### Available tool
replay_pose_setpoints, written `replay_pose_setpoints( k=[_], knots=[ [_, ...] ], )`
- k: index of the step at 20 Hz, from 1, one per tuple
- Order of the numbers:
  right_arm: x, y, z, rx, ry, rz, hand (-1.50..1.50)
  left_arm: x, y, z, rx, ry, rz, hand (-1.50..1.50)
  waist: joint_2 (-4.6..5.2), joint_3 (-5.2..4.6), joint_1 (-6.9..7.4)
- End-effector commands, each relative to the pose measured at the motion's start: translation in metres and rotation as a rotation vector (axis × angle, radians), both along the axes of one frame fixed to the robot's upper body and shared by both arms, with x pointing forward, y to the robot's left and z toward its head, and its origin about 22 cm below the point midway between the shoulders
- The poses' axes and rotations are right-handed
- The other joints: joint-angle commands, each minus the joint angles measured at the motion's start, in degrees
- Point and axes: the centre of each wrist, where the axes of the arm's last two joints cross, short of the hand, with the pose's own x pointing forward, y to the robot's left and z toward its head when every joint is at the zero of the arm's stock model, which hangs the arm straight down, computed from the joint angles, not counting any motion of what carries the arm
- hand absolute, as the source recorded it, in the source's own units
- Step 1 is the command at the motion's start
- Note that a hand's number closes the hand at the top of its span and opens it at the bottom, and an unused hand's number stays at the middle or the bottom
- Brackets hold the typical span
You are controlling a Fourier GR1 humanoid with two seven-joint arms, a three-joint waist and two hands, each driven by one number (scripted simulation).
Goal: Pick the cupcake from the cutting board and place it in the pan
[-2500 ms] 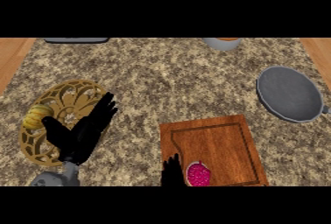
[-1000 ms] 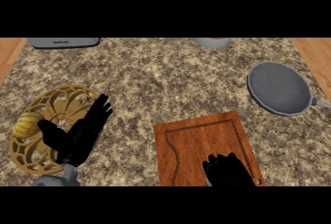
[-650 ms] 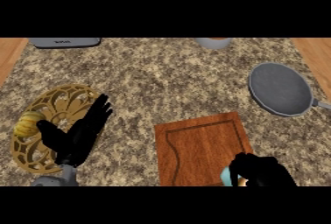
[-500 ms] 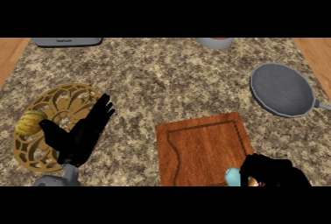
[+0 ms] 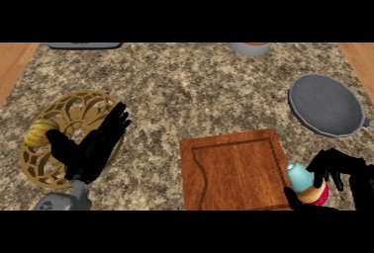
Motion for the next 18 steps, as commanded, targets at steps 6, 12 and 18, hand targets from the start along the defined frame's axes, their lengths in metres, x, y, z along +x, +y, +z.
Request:
replay_pose_setpoints(
  k=[6, 12, 18],
  knots=[
    [0.074, -0.077, -0.038, -0.117, -0.073, -0.102, 1.50, 0.004, -0.024, -0.008, -0.008, 0.009, -0.025, 0.00, 0.14, -0.05, 0.85],
    [0.130, -0.072, -0.062, -0.071, -0.186, -0.274, 1.50, -0.011, -0.017, -0.003, 0.004, -0.003, -0.038, 0.00, 0.17, -0.02, 1.95],
    [0.173, -0.118, -0.059, -0.024, -0.237, -0.340, 1.50, -0.001, -0.008, -0.013, 0.004, 0.005, -0.043, 0.00, 0.58, 0.04, 2.41]
  ],
)
